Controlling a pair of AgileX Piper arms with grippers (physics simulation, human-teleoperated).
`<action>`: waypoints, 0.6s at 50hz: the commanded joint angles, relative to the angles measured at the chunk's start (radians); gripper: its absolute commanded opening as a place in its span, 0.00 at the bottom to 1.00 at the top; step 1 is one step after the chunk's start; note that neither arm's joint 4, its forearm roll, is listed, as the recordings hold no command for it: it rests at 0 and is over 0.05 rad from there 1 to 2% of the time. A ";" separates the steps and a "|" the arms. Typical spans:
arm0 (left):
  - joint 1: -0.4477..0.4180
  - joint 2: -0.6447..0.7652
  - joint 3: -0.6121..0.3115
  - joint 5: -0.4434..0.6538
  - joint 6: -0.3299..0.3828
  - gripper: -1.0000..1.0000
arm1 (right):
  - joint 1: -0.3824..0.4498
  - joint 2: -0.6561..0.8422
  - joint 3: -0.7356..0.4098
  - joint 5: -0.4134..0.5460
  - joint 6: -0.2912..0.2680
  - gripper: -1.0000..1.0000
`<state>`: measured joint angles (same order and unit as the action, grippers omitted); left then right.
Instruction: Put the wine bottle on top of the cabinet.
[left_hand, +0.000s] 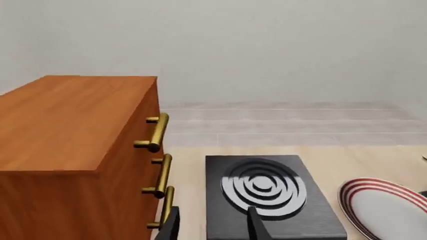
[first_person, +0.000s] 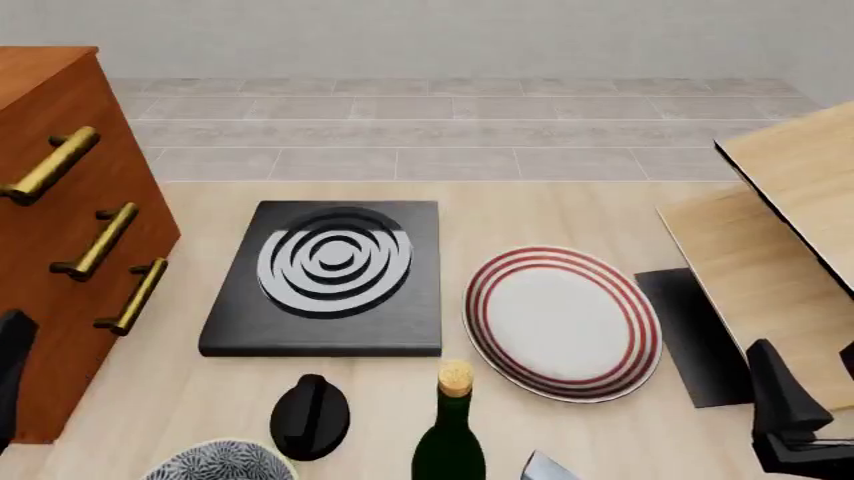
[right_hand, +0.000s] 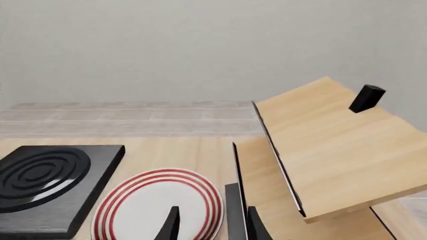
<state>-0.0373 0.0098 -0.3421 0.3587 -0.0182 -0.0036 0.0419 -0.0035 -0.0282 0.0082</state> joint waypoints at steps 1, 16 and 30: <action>-0.078 -0.010 -0.290 0.299 -0.007 1.00 | 0.002 0.023 0.003 -0.019 0.007 1.00; -0.241 -0.010 -0.241 0.259 -0.004 1.00 | 0.002 0.017 0.003 -0.017 0.003 1.00; -0.425 0.389 -0.177 -0.151 0.045 1.00 | 0.003 0.003 0.003 -0.010 -0.004 1.00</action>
<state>-0.3435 0.1613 -0.5438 0.4469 -0.0018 -0.0015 0.0576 -0.0006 -0.0458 0.0095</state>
